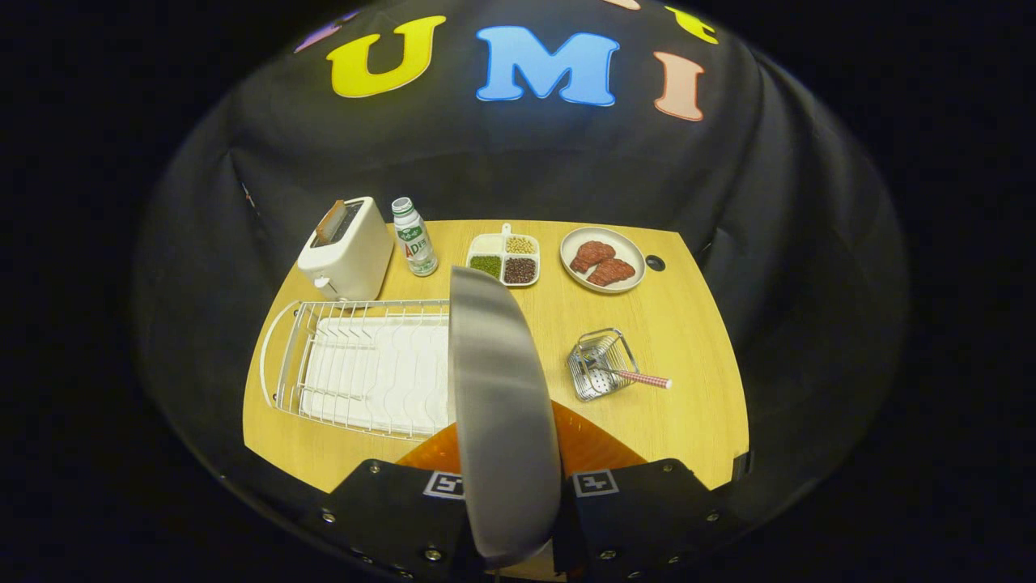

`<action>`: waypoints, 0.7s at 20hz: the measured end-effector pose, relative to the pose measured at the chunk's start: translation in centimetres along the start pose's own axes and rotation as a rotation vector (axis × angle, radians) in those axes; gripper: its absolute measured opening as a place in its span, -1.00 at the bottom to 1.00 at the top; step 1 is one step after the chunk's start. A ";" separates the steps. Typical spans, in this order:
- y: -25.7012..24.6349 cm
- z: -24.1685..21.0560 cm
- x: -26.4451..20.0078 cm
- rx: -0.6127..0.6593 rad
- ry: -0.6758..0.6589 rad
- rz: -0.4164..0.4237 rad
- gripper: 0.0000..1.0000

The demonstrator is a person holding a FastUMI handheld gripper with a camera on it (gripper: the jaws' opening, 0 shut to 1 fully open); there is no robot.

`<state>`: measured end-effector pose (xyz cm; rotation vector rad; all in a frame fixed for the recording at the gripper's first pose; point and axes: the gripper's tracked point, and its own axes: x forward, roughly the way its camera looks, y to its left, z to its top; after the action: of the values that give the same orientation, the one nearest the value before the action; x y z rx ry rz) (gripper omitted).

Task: Take the plate from the dish rack, then take the spoon from the basket and place it into the plate.

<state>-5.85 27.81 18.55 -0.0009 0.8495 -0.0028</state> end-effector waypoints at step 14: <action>-7.5 -9.1 3.3 0.167 0.003 0.179 -0.37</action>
<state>-10.51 20.31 10.08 0.2320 0.8480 0.0939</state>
